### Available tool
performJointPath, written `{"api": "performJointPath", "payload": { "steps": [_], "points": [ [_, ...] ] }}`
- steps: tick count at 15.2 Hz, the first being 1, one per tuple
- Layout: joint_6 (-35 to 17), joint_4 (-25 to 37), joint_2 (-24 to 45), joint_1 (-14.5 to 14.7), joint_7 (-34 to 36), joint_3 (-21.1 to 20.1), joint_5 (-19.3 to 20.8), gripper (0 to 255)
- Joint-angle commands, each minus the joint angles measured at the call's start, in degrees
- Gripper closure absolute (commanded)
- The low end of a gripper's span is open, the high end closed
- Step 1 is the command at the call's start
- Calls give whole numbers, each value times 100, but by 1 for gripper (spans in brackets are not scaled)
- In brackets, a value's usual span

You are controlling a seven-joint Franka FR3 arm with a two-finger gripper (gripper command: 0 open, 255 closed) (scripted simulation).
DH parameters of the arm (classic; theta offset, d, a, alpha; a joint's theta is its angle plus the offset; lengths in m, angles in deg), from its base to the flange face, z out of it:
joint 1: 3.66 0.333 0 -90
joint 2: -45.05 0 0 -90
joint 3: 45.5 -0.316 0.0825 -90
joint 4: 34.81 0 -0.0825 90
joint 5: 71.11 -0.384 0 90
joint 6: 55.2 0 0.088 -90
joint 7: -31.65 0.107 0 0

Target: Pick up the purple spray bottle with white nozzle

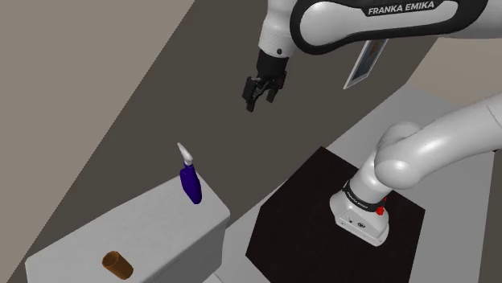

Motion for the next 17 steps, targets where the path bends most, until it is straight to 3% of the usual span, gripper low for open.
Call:
{"api": "performJointPath", "payload": {
  "steps": [1, 9, 17],
  "points": [
    [-177, 153, 328, 32, 242, -229, 10, 0],
    [-690, 1084, 1860, 112, 1377, -1120, 468, 0],
    [-789, 2473, 3727, 486, 2718, -1649, 1603, 0]
  ]
}}
